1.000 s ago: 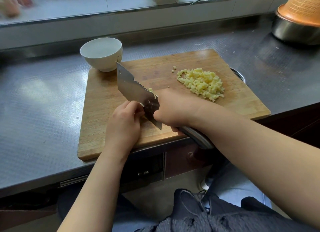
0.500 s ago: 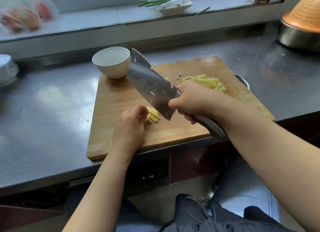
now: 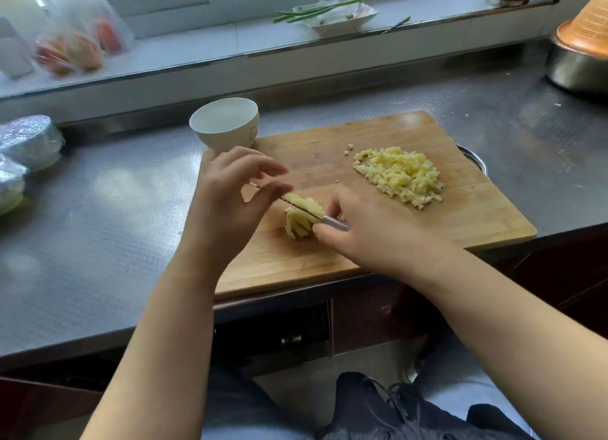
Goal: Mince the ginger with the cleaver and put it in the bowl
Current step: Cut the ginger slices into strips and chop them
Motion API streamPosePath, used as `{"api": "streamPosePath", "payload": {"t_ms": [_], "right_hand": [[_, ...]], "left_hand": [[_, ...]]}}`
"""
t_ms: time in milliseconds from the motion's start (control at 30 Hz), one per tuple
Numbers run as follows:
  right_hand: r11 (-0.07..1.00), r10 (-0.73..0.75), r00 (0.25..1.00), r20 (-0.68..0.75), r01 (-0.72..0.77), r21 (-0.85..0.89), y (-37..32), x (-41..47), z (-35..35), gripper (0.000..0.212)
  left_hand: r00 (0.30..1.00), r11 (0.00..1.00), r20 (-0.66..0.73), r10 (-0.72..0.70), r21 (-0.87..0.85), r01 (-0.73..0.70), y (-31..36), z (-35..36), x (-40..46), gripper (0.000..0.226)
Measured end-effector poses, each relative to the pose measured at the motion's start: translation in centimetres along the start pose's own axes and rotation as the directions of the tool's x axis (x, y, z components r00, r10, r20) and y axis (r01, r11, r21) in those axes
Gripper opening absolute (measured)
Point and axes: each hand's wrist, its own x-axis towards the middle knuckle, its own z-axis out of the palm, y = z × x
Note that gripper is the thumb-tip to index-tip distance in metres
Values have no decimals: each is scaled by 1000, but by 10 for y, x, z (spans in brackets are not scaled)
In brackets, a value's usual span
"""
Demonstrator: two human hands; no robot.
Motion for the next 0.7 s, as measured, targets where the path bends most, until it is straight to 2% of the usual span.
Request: {"api": "streamPosePath", "payload": {"t_ms": [67,133,233,367,433,500,567,700], "right_hand": [[1000,-7,1000,-2,7,-13,1,-2,3,25],[999,-20,1000,-18,19,-42,2,-4,6,26],[993,-48,998,-37,43,-114,2,-7,11,28],[982,-84,995,-53,74,-174,0,-7,20,37],[979,-83,995,-54,71,-192,-1,-7,24,42],[978,-81,994,-70,65,-199,-1,-7,26,41],[976,-83,992,-92,62,-208,-1,-9,28,41],[978,-87,990,-107,65,-198,0,-11,31,40]], "left_hand": [[977,998,209,-40,49,30,0,-2,2,18],[948,992,309,-71,124,34,-2,-1,2,14],[928,986,354,-113,159,59,0,-1,5,11],[899,962,402,-173,266,66,15,2,12,43],[840,934,484,-247,350,74,20,8,16,56],[743,903,572,-349,418,102,20,12,22,65],[668,877,615,-418,467,119,17,14,27,63],[623,866,635,-456,478,146,19,18,30,46]]}}
